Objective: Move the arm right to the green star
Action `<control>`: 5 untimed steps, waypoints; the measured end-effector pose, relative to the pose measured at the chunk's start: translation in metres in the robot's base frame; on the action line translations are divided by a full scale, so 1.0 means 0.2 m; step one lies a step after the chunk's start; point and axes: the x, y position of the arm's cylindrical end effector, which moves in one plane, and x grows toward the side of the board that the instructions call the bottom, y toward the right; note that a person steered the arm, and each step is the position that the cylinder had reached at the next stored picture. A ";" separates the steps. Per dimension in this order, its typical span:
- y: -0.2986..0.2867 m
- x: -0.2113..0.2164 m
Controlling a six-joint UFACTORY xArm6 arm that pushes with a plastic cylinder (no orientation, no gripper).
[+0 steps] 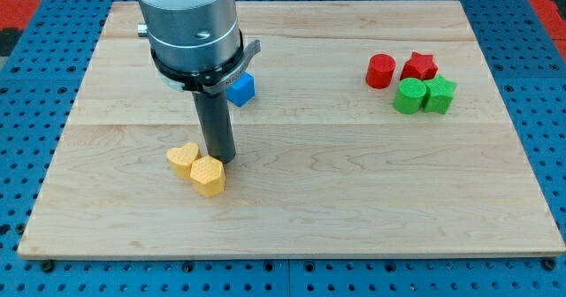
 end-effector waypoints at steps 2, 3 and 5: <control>0.02 0.00; 0.03 -0.04; 0.43 -0.03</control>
